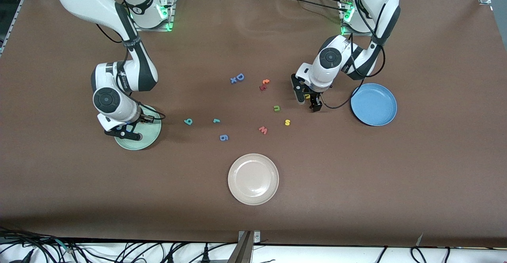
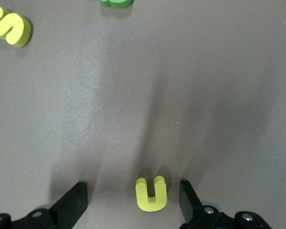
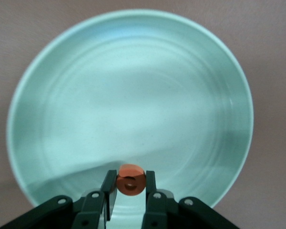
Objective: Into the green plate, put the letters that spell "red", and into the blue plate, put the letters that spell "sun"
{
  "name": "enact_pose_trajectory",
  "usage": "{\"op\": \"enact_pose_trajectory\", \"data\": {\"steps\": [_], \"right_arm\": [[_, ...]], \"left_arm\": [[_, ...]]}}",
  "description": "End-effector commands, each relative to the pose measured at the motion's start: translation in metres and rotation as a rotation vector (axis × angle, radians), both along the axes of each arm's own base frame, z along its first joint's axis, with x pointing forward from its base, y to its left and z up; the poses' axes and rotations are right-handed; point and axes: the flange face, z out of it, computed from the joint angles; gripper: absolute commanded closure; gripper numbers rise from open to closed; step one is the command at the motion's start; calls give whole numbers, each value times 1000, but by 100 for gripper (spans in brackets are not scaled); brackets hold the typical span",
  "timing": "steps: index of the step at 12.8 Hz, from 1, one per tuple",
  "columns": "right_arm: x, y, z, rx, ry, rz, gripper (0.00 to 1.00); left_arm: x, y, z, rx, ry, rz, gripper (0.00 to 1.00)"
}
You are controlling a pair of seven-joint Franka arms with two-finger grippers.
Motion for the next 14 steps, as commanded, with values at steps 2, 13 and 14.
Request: {"op": "enact_pose_trajectory", "data": {"steps": [2, 13, 14], "right_arm": [[1, -4, -3, 6, 3, 8, 0], [-12, 130, 27, 140, -88, -72, 1], [-16, 143, 16, 138, -101, -86, 2]], "left_arm": [[-3, 7, -11, 11, -13, -13, 48], [17, 22, 17, 12, -59, 3, 88], [22, 31, 22, 27, -54, 12, 88]]}}
